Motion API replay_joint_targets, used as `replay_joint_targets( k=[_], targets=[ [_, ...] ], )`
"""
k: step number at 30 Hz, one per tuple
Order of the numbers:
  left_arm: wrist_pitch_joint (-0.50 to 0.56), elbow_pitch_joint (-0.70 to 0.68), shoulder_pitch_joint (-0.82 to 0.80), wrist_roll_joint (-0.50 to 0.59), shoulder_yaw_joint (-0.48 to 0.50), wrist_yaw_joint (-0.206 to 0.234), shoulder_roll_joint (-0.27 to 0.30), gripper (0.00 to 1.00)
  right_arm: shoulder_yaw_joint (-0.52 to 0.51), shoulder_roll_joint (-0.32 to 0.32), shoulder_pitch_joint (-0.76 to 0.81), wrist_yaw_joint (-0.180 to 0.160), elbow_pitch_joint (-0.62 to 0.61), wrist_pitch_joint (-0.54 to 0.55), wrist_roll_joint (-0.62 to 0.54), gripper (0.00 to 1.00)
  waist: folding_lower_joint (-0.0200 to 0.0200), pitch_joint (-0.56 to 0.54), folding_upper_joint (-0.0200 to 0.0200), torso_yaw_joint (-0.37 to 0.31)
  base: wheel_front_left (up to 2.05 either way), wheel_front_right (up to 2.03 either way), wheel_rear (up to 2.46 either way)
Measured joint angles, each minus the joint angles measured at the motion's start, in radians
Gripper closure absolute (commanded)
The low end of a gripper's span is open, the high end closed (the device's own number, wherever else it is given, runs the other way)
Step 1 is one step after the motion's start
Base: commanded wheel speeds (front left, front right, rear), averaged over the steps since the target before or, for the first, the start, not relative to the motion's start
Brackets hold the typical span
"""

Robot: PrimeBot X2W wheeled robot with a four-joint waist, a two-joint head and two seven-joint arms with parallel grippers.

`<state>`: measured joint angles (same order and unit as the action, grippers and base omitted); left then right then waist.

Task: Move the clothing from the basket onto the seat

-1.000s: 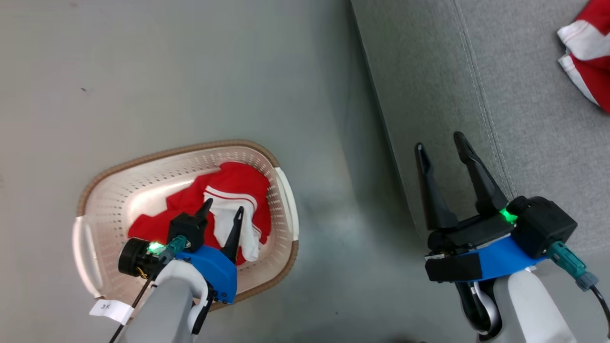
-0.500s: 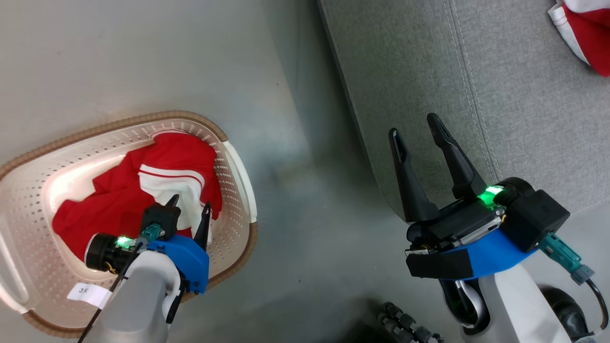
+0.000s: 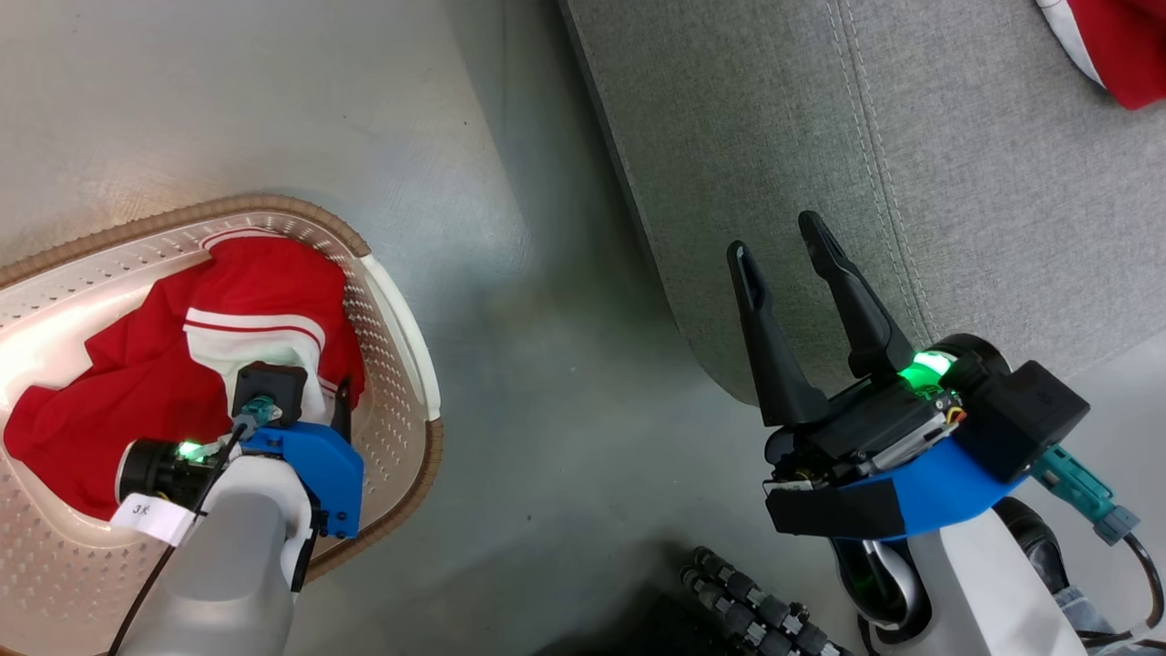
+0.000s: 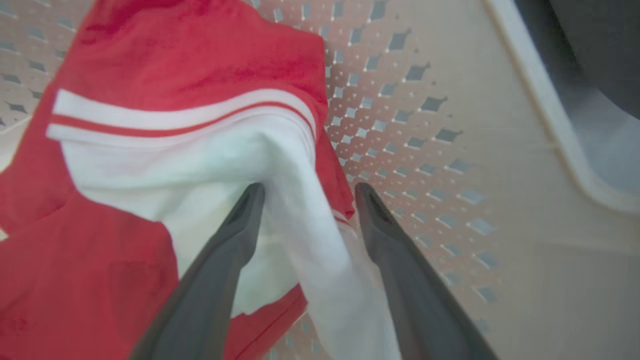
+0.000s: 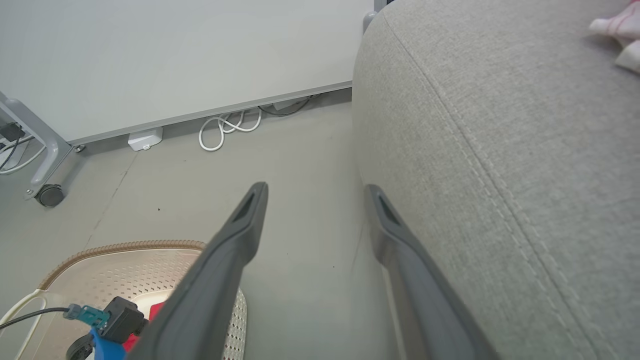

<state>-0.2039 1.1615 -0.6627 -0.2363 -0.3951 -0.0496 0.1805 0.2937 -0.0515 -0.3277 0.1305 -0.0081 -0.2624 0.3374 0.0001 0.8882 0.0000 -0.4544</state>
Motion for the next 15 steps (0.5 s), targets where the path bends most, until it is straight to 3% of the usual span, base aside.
replay_joint_targets(
  k=[3,9,10,11,12,15],
  targets=[
    [0.03,0.031,-0.012,-0.002,0.002,0.032,0.001,0.0,-0.007,0.0,0.005,0.0,-0.006,0.0,0.001,0.0,0.0,0.004,0.0,0.001,0.0,0.0,0.0],
    [0.044,0.051,-0.041,-0.009,0.001,0.051,0.0,0.0,-0.014,0.0,0.013,0.0,-0.011,0.0,0.002,0.0,0.0,0.012,0.0,0.003,0.0,0.0,0.0],
    [0.046,0.054,-0.043,-0.01,0.001,0.053,-0.001,0.34,-0.014,0.0,0.014,0.0,-0.012,0.0,0.002,0.0,0.0,0.013,0.0,0.003,0.0,0.0,0.0],
    [0.049,0.058,-0.043,-0.011,0.001,0.054,-0.001,0.87,-0.013,0.0,0.014,0.0,-0.012,0.0,0.002,0.0,0.0,0.013,0.0,0.003,0.0,0.0,0.0],
    [0.052,0.061,-0.044,-0.012,0.0,0.054,-0.001,1.0,-0.013,0.0,0.014,0.0,-0.012,0.0,0.004,0.0,0.0,0.013,0.0,0.003,0.0,0.0,0.0],
    [0.053,0.065,-0.055,-0.02,-0.001,0.053,-0.002,1.0,-0.012,0.0,0.015,0.0,-0.012,0.0,0.007,0.0,0.0,0.012,0.0,0.002,0.0,0.0,0.0]
  ],
)
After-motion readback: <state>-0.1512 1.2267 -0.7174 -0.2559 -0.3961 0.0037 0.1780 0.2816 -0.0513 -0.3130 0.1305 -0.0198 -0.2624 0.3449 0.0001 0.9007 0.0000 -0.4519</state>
